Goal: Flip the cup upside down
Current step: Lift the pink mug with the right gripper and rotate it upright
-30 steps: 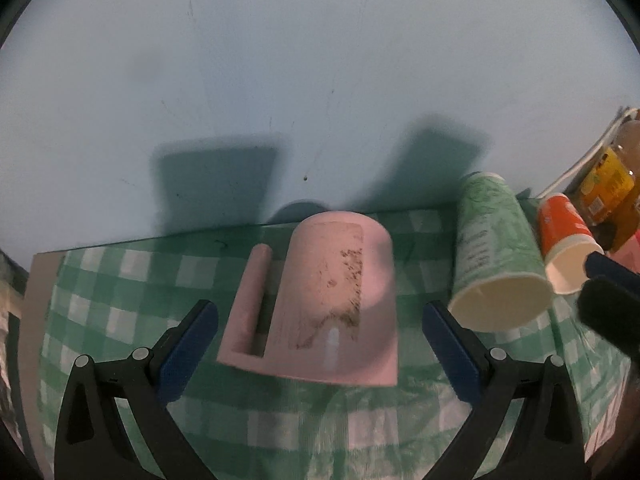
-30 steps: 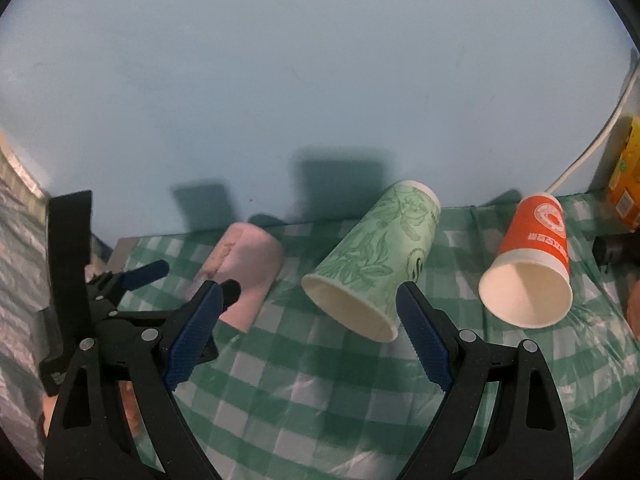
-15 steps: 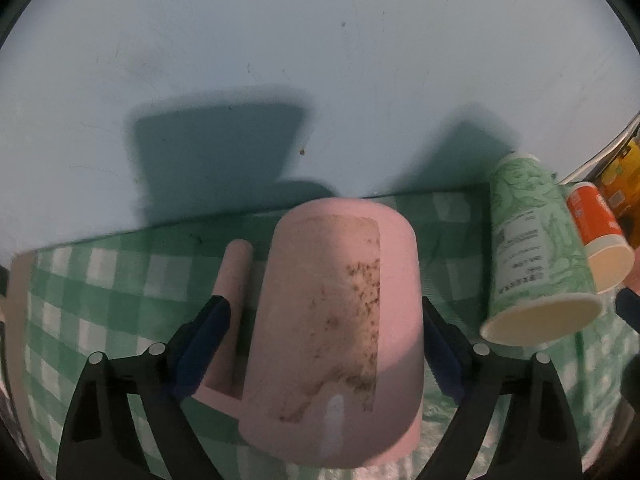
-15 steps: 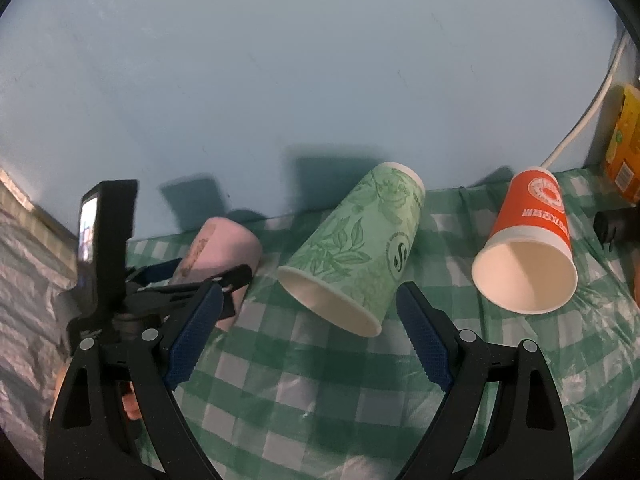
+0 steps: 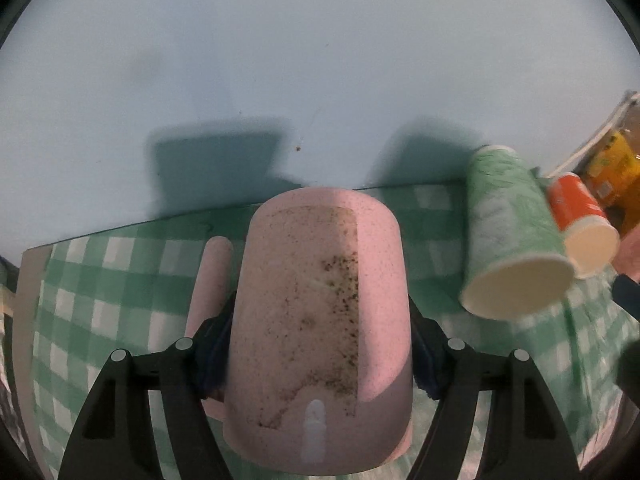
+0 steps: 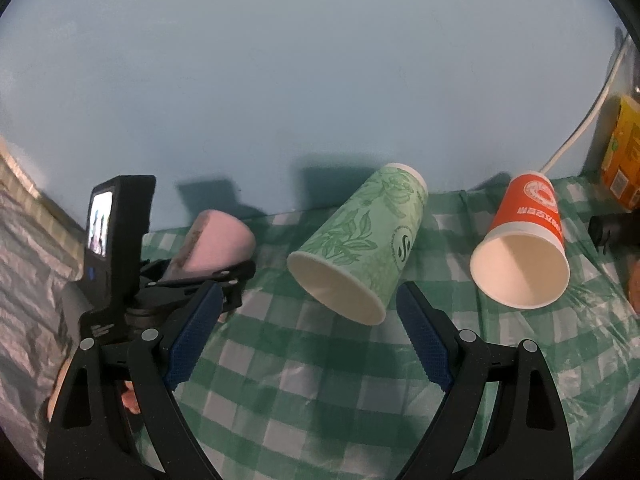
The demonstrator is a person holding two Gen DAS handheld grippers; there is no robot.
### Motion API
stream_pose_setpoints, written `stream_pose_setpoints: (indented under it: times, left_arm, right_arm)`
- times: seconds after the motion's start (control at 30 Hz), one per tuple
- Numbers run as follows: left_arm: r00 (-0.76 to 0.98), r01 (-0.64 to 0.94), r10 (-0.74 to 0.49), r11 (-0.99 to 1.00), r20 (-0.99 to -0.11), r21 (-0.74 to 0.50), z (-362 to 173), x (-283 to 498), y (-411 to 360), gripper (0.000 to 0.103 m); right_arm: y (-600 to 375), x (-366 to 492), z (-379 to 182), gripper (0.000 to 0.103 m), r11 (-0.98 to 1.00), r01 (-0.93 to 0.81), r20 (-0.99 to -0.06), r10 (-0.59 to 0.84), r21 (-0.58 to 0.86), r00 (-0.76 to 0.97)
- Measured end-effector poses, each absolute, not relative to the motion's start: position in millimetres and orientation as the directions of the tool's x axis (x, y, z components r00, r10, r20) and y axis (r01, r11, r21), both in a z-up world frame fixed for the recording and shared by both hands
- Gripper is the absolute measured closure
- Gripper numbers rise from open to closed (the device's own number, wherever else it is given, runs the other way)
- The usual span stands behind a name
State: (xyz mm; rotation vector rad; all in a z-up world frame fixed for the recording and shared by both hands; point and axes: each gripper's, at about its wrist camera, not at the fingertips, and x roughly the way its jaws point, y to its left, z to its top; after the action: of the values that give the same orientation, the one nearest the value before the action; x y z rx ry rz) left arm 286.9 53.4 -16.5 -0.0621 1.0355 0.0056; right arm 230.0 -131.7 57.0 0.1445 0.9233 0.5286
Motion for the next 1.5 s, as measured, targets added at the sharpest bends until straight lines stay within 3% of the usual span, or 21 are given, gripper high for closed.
stream_pose_setpoints:
  times: [0.4,0.67,1.07,1.27,1.37,1.5]
  left_arm:
    - [0.542,0.159,-0.173,0.982,-0.823,-0.101,5.7,210.3,8.6,0.028]
    - [0.493,0.259,-0.262,0.955,-0.829,-0.148,-13.2,171.3,-43.1,0.028]
    - [0.455,0.294,-0.260,0.947,-0.852,-0.132,-32.5,158.6,-72.4,0.028]
    - [0.475,0.303,-0.200,0.951,-0.857,-0.055,-37.3,153.7,-81.6,0.028]
    - [0.505,0.298,-0.155,0.955,-0.849,0.003,-35.5,149.1,-86.2,0.021]
    - [0.514,0.304,-0.179,0.952,-0.839,-0.017,-23.9,145.7,-83.0,0.018]
  right_arm:
    - [-171.4,176.5,69.4,0.015,0.855,-0.417,-0.705,0.500,0.309,0.502]
    - [-210.9,144.8,53.2,0.015,0.851,-0.400,-0.725,0.508,0.339,0.465]
    - [-242.8,133.6,23.7,0.015,0.861,-0.355,-0.755,0.497,0.365,0.428]
    - [-240.5,133.9,15.1,0.015,0.859,-0.349,-0.768,0.498,0.374,0.402]
    - [-238.4,133.2,15.7,0.015,0.859,-0.352,-0.767,0.499,0.373,0.405]
    - [-237.6,132.1,21.1,0.015,0.857,-0.357,-0.761,0.501,0.371,0.412]
